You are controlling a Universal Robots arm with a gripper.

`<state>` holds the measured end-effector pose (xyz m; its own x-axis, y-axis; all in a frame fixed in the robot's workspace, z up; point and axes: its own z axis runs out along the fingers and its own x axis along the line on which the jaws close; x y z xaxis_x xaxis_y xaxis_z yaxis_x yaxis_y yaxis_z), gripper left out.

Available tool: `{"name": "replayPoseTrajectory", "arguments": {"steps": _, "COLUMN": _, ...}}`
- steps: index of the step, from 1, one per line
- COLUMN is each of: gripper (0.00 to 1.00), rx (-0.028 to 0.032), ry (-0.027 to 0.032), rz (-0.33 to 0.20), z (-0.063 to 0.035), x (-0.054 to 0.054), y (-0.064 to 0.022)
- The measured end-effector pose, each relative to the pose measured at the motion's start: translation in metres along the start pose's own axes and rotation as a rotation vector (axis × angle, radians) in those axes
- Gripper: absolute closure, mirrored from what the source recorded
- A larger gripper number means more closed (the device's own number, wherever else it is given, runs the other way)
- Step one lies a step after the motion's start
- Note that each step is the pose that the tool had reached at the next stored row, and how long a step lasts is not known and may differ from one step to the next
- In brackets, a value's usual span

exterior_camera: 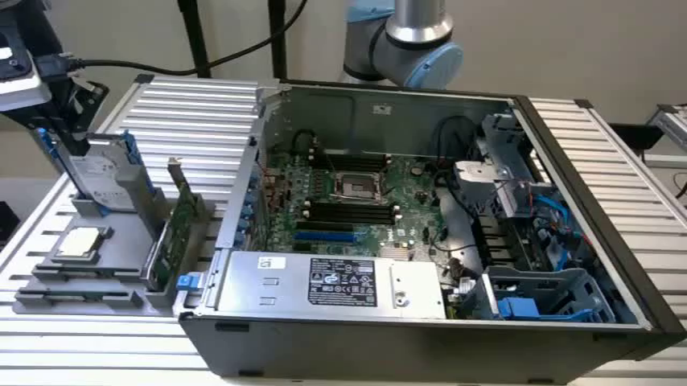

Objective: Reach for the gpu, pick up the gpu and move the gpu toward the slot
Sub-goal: 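Reach for the gpu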

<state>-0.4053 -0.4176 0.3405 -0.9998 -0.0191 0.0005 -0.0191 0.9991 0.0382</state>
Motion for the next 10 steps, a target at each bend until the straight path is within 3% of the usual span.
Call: {"name": "replayPoseTrajectory", "arguments": {"steps": 10, "gripper": 0.89, "rx": 0.0000, "ry": 0.0000, "rz": 0.000, "z": 0.0000, "x": 0.0000, "y": 0.0000}}
